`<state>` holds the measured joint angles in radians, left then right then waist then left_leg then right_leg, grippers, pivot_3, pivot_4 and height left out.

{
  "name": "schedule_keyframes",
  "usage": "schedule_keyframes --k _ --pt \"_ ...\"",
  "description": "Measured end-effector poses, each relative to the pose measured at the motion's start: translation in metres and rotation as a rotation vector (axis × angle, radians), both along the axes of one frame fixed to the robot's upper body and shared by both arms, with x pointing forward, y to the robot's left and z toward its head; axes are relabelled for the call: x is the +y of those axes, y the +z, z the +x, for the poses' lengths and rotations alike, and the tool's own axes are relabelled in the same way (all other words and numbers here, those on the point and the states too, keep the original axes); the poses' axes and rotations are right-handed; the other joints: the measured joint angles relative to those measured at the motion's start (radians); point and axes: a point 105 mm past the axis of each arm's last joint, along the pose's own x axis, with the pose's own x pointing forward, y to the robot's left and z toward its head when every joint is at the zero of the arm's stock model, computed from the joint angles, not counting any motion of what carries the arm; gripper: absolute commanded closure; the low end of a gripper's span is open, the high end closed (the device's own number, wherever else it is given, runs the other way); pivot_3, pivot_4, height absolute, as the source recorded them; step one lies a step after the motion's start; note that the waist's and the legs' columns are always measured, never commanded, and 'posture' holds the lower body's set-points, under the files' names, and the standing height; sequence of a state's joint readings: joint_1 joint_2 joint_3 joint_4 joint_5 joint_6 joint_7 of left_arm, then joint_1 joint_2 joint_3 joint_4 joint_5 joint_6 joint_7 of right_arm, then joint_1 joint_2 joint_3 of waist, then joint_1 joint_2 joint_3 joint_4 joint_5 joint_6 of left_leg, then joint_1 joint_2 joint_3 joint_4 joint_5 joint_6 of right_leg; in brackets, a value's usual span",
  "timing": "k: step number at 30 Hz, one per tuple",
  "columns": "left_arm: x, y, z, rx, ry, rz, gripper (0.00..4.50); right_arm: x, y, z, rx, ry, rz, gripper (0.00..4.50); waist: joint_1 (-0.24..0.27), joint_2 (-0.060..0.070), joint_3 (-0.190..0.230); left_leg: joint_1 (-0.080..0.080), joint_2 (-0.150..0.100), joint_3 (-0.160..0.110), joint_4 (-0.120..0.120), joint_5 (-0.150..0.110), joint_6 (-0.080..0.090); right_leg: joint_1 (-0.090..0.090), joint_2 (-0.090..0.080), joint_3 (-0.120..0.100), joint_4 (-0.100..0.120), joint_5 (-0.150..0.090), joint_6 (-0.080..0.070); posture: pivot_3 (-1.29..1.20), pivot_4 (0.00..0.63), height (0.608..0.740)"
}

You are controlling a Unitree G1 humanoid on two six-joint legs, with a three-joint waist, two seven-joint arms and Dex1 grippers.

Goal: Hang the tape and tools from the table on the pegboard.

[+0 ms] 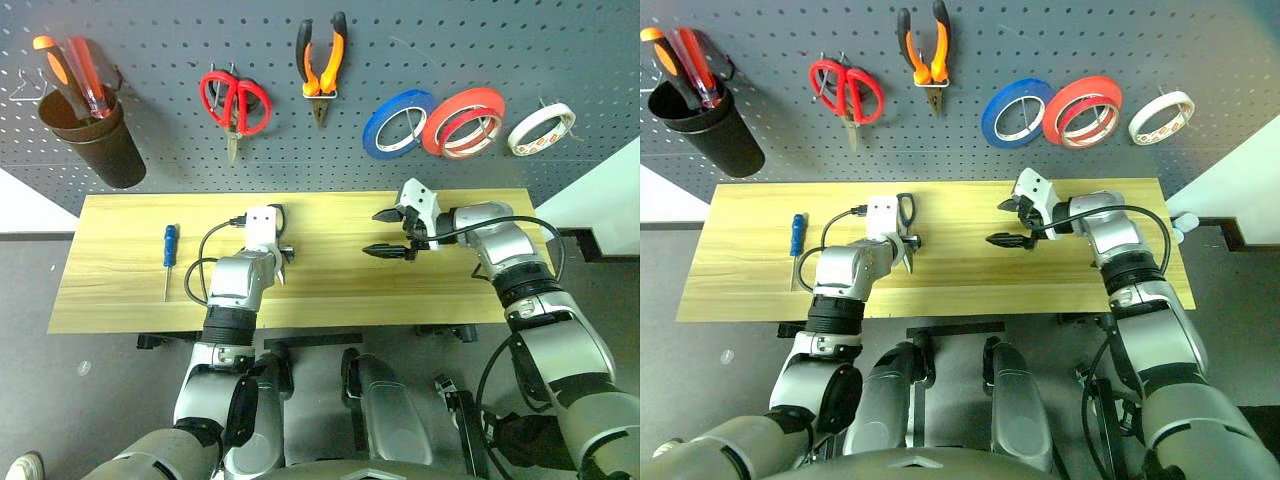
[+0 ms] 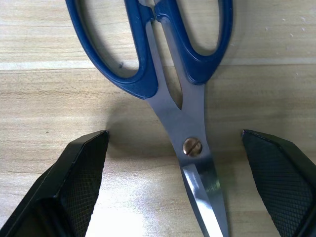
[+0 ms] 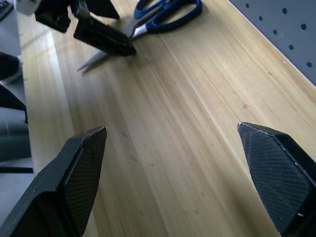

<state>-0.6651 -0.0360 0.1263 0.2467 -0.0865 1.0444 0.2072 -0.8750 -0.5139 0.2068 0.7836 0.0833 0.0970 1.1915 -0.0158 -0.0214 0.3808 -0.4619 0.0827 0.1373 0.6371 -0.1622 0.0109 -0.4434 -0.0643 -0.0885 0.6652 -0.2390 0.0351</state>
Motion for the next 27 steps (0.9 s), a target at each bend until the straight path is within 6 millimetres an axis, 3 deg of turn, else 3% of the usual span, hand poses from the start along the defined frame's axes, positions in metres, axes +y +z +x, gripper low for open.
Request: schedule_keyframes --k 10,11,20,27 --pt "0.010 -0.001 -0.006 0.009 0.103 -0.019 3.79 0.000 0.005 0.002 -0.006 0.009 0.017 0.00 -0.001 0.000 0.000 0.001 0.000 0.000 -0.004 -0.001 -0.001 0.000 0.000 0.000 -0.003 0.000 0.000 -0.06 0.415 0.730" --pt "0.011 -0.001 -0.006 0.008 0.106 -0.017 3.97 0.001 0.005 0.001 -0.003 0.016 0.019 0.00 -0.001 0.000 0.000 0.001 0.000 0.000 -0.004 -0.001 -0.002 0.000 0.000 0.000 -0.003 0.000 0.000 -0.06 0.414 0.730" --pt "0.025 0.001 -0.004 -0.020 0.081 -0.001 3.98 0.004 0.006 0.000 -0.008 0.036 0.031 0.00 -0.006 0.000 0.000 0.000 0.000 0.000 -0.007 -0.001 -0.003 -0.002 0.000 0.000 -0.003 0.000 0.000 -0.04 0.376 0.730" --pt "0.033 -0.004 -0.035 -0.017 -0.079 -0.020 3.98 0.007 0.009 -0.001 -0.028 0.055 0.034 0.00 -0.002 0.000 0.000 -0.004 0.000 0.001 -0.011 -0.001 -0.004 -0.004 0.001 -0.001 -0.010 0.001 -0.002 -0.02 0.312 0.730"
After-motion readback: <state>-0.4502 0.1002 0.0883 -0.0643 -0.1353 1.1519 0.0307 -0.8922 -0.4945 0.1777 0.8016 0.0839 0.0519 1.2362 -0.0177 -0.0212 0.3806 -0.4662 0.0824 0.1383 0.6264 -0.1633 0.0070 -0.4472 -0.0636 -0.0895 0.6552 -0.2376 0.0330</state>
